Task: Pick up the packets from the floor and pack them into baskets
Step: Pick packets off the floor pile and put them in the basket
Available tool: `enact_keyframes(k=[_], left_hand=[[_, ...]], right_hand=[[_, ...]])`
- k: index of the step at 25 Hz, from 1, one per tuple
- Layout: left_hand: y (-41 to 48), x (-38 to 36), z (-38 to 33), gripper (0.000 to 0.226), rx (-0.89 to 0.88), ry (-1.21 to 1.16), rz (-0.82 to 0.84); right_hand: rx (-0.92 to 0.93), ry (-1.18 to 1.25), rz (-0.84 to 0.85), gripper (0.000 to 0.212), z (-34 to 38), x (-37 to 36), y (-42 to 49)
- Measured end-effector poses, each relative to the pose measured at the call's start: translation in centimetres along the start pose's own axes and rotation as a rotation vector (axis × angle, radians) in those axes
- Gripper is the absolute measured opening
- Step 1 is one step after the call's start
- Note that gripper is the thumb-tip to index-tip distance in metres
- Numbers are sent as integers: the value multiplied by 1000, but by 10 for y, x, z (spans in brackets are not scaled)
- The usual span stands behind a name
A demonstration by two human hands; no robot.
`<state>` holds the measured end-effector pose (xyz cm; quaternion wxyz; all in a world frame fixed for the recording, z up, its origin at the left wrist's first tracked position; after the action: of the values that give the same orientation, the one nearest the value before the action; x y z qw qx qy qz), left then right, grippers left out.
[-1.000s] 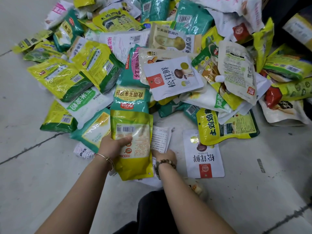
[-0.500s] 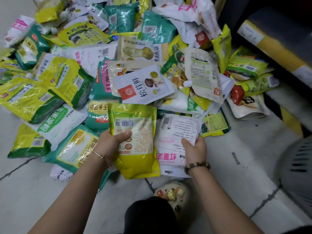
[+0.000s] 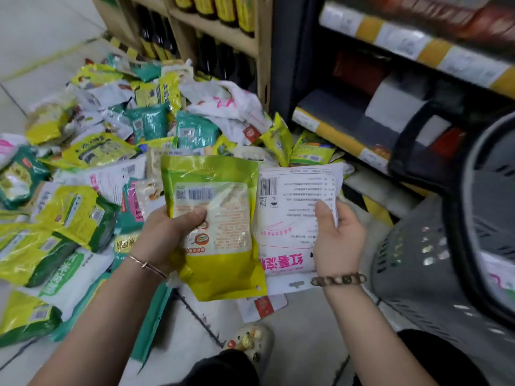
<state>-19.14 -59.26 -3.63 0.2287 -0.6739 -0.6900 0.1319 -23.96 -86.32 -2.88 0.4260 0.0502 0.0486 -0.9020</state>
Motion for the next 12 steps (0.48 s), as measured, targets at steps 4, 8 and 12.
enact_keyframes(k=[4, 8, 12], left_hand=[[-43, -28, -76, 12, -133, 23, 45], [-84, -83, -135, 13, -232, 39, 148], [-116, -171, -169, 15, -298, 67, 316]], right_hand=[[125, 59, -77, 14, 84, 29, 6], [196, 119, -149, 9, 154, 82, 17], [274, 78, -322, 12, 202, 181, 27]])
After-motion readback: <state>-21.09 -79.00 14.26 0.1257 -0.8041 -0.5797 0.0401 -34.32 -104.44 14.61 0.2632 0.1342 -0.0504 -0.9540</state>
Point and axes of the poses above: each hand's wrist, its own y-axis towards the middle knuckle, its own x-axis out of the back of the hand, z = x × y, the point moved 8 cm from there along y, towards the middle knuckle, and after that the axes turned 14 degrees about y, right-handed, at the moved point
